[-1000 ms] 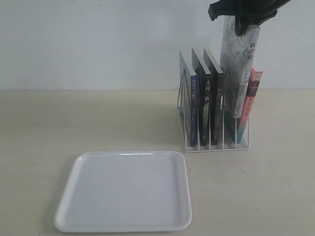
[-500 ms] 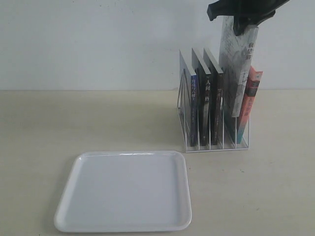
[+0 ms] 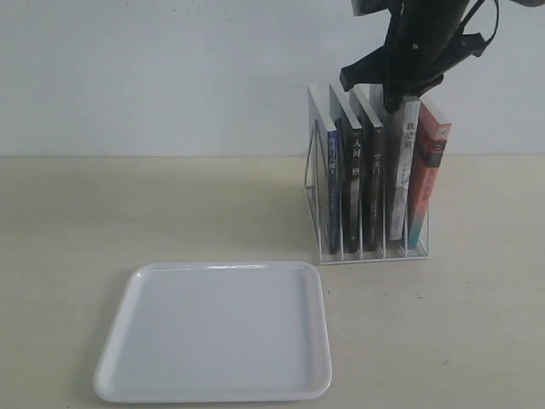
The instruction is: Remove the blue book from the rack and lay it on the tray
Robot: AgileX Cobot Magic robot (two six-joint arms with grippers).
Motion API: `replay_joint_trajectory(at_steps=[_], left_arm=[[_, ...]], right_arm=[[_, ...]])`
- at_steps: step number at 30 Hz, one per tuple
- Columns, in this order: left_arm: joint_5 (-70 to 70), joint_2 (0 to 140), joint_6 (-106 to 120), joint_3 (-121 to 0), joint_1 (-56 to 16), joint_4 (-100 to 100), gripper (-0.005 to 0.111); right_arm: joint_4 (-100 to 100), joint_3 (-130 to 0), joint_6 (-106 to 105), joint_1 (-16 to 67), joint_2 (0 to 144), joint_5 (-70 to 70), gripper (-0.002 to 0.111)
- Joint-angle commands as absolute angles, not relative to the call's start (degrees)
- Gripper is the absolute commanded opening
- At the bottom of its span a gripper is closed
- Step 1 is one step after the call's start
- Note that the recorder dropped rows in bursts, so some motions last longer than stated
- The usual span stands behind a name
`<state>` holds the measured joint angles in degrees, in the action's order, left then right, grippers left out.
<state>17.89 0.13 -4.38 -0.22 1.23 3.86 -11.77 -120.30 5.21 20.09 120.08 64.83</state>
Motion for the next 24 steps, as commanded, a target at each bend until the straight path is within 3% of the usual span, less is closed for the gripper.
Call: replay_joint_trajectory(at_steps=[1, 5, 7, 10, 11, 13, 20, 22, 24], left_arm=[[17.54, 0.0, -4.26, 0.0, 0.77, 3.98, 0.006], [17.54, 0.0, -4.26, 0.0, 0.77, 3.98, 0.006], [17.54, 0.0, -4.26, 0.0, 0.77, 3.98, 0.006], [17.54, 0.0, -4.26, 0.0, 0.77, 3.98, 0.006], [17.54, 0.0, -4.26, 0.0, 0.77, 3.98, 0.006], [17.54, 0.0, -4.26, 0.0, 0.77, 3.98, 0.006], [17.54, 0.0, -4.26, 0.0, 0.77, 3.98, 0.006], [17.54, 0.0, -4.26, 0.0, 0.77, 3.98, 0.006], [17.54, 0.0, -4.26, 0.0, 0.77, 3.98, 0.006]], right_arm=[[-12.07, -120.68, 6.44, 19.95, 119.37, 60.91, 0.0], [-12.33, -120.68, 7.0, 19.95, 119.56, 61.92, 0.001], [-12.48, -120.68, 7.0, 19.95, 119.56, 62.45, 0.007], [-12.48, -120.68, 7.0, 19.95, 119.46, 63.18, 0.027], [-12.48, -120.68, 7.0, 19.95, 119.09, 63.59, 0.045], [-12.48, -120.68, 7.0, 19.95, 117.49, 63.85, 0.052], [-4.99, -120.68, 5.42, 19.95, 112.69, 64.84, 0.052], [-3.02, -120.68, 4.89, 19.95, 113.3, 65.31, 0.045], [-1.84, -120.68, 3.43, 20.05, 113.62, 65.29, 0.03]])
